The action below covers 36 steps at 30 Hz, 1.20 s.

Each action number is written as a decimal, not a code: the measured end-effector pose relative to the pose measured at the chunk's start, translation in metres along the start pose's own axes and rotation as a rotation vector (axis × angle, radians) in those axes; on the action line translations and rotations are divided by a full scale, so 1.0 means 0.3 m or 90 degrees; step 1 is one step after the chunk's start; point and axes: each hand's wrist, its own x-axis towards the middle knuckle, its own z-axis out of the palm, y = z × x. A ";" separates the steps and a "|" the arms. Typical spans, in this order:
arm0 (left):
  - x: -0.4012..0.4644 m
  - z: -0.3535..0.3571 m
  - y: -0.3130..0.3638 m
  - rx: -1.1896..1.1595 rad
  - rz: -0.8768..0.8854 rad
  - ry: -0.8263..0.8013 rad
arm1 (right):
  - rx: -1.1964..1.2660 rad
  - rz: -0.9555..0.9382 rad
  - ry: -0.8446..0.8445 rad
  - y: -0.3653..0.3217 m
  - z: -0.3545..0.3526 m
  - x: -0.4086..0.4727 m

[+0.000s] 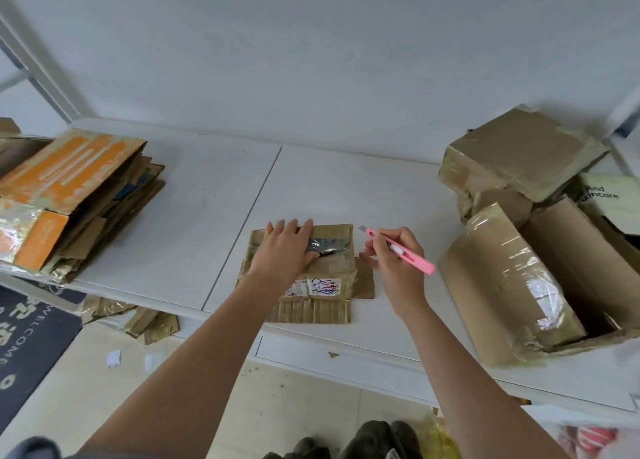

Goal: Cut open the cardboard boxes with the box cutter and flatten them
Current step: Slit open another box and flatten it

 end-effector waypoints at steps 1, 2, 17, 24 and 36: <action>0.001 -0.002 0.007 0.024 0.004 -0.004 | -0.006 -0.004 -0.002 0.004 0.004 0.000; 0.000 -0.002 0.016 0.033 0.005 -0.005 | -0.014 -0.012 -0.006 0.008 0.009 -0.001; -0.024 0.023 0.011 -0.093 0.017 0.063 | -0.193 -0.140 -0.050 0.015 0.022 0.019; -0.031 0.023 0.009 -0.119 0.014 0.066 | -0.186 -0.134 -0.028 0.026 0.027 0.012; -0.036 0.026 0.011 -0.167 0.011 0.089 | -0.248 -0.155 -0.101 -0.005 0.013 0.018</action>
